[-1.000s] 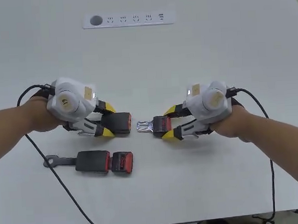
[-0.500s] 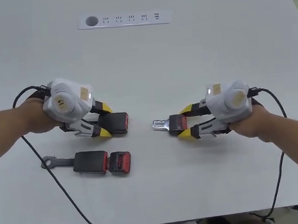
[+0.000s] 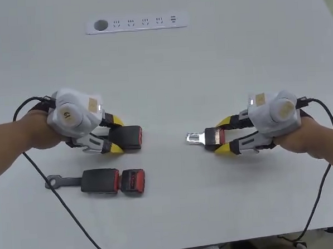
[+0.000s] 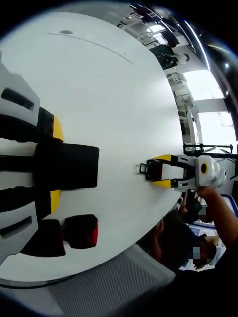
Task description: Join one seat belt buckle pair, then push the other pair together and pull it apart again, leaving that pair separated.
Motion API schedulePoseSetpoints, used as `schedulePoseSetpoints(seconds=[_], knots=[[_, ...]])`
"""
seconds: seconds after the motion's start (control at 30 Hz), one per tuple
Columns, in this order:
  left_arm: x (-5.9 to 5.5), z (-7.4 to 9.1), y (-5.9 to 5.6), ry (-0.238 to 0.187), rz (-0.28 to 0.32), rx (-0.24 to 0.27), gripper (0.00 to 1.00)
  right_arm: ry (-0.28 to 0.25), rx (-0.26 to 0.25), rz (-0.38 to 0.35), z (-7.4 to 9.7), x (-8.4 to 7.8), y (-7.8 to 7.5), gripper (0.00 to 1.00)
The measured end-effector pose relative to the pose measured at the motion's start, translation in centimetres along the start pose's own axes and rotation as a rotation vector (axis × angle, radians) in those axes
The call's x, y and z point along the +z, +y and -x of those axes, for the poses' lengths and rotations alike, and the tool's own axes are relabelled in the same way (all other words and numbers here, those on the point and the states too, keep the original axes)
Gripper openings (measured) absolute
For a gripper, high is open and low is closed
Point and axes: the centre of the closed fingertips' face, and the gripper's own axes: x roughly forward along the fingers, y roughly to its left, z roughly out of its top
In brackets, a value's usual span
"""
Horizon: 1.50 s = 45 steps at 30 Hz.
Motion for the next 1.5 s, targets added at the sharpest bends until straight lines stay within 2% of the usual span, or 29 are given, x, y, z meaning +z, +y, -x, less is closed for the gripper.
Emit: schedulePoseSetpoints(seconds=[0.33,0.43,0.5,0.57,0.6,0.63,0.67,0.73,0.77,0.83,0.9,0.97,1.03,1.07,1.1,1.2,1.3,1.33,1.5], knots=[[0.0,0.0,0.0,0.01,-0.002,0.002,0.35,-0.004,-0.01,-0.01,0.5,-0.3,0.0,0.35],[0.2,-0.1,0.0,0.032,0.005,0.005,0.35,0.003,-0.004,-0.006,0.5,-0.2,0.1,0.37],[0.3,-0.1,0.0,0.042,0.036,0.012,0.35,0.003,0.005,-0.01,0.5,-0.1,0.3,0.4],[0.4,0.1,0.0,0.053,0.106,0.011,0.36,0.002,-0.025,-0.048,0.5,-0.2,0.1,0.46],[1.2,0.4,0.0,0.01,0.135,0.011,0.38,-0.027,-0.048,-0.095,0.6,0.2,-0.2,0.5],[2.0,0.6,0.2,-0.038,0.145,0.019,0.38,-0.056,-0.061,-0.111,0.7,0.5,-0.4,0.56],[2.5,1.1,0.3,-0.063,0.183,0.023,0.38,-0.092,-0.086,-0.139,1.0,0.9,-0.7,0.59],[2.3,1.6,0.6,-0.053,0.2,0.04,0.44,-0.124,-0.116,-0.179,1.4,1.2,-1.0,0.63],[2.6,1.8,0.6,-0.064,0.195,0.048,0.48,-0.133,-0.137,-0.186,1.5,1.3,-1.3,0.65],[3.3,2.5,0.8,-0.109,0.246,0.078,0.56,-0.159,-0.193,-0.223,1.9,1.4,-2.0,0.73],[3.4,3.1,1.3,-0.118,0.242,0.127,0.64,-0.173,-0.25,-0.247,2.2,1.3,-2.5,0.8],[3.7,3.8,1.7,-0.154,0.285,0.171,0.74,-0.212,-0.291,-0.279,2.6,1.7,-2.8,0.8],[3.6,4.6,2.1,-0.171,0.317,0.229,0.82,-0.237,-0.343,-0.297,3.0,1.8,-3.3,0.84],[3.1,5.1,2.0,-0.148,0.355,0.255,0.84,-0.247,-0.366,-0.299,3.2,1.9,-3.3,0.87],[2.9,5.4,1.9,-0.149,0.381,0.264,0.88,-0.248,-0.381,-0.301,3.3,1.9,-3.3,0.9],[3.1,6.8,1.7,-0.206,0.416,0.318,0.92,-0.256,-0.389,-0.3,3.5,2.1,-2.7,0.92],[2.5,8.1,1.1,-0.225,0.455,0.362,0.93,-0.261,-0.403,-0.281,3.9,2.7,-1.9,0.93],[2.4,8.6,0.8,-0.245,0.476,0.378,0.94,-0.267,-0.407,-0.279,4.0,2.9,-1.7,0.93],[1.9,11.0,-0.5,-0.297,0.504,0.453,1.0,-0.295,-0.436,-0.257,4.4,3.8,-1.1,0.95]])
